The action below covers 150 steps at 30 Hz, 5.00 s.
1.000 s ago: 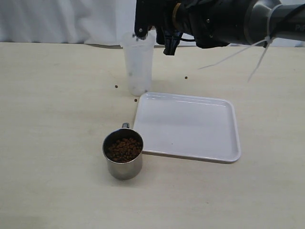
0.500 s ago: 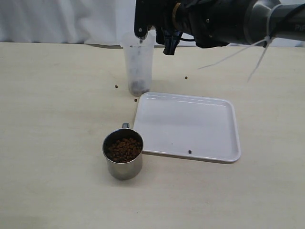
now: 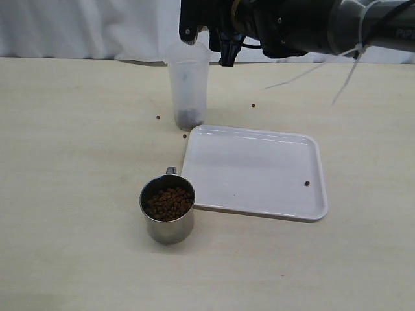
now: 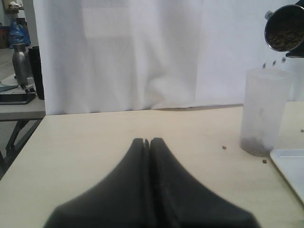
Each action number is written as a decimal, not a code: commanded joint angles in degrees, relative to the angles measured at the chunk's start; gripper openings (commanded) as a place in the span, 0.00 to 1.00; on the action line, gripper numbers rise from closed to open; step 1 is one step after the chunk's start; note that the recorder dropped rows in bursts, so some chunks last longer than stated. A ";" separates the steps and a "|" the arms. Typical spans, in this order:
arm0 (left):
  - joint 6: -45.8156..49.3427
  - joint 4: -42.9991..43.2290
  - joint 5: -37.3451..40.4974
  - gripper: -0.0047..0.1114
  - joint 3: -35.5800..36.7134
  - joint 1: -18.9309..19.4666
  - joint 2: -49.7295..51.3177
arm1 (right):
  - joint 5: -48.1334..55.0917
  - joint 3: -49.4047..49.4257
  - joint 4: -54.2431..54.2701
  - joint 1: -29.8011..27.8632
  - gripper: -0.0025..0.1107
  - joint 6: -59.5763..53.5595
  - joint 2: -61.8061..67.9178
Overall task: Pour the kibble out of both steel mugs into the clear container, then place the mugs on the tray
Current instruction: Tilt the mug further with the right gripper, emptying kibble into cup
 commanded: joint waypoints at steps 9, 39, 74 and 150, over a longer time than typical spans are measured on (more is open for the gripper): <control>0.00 -0.01 -0.59 0.04 0.18 -0.56 -0.20 | 0.49 -0.73 -0.56 -0.03 0.07 -5.88 -0.16; 0.00 -0.01 -0.59 0.04 0.18 -0.56 -0.20 | -0.14 -0.73 -0.56 -0.03 0.07 -14.16 -0.16; 0.00 -0.01 -0.48 0.04 0.18 -0.56 -0.20 | -2.71 -2.71 -0.56 -0.03 0.07 -20.82 -0.03; 0.00 -0.01 -0.47 0.04 0.18 -0.56 -0.20 | -1.35 -2.71 -0.56 1.26 0.07 -37.92 0.99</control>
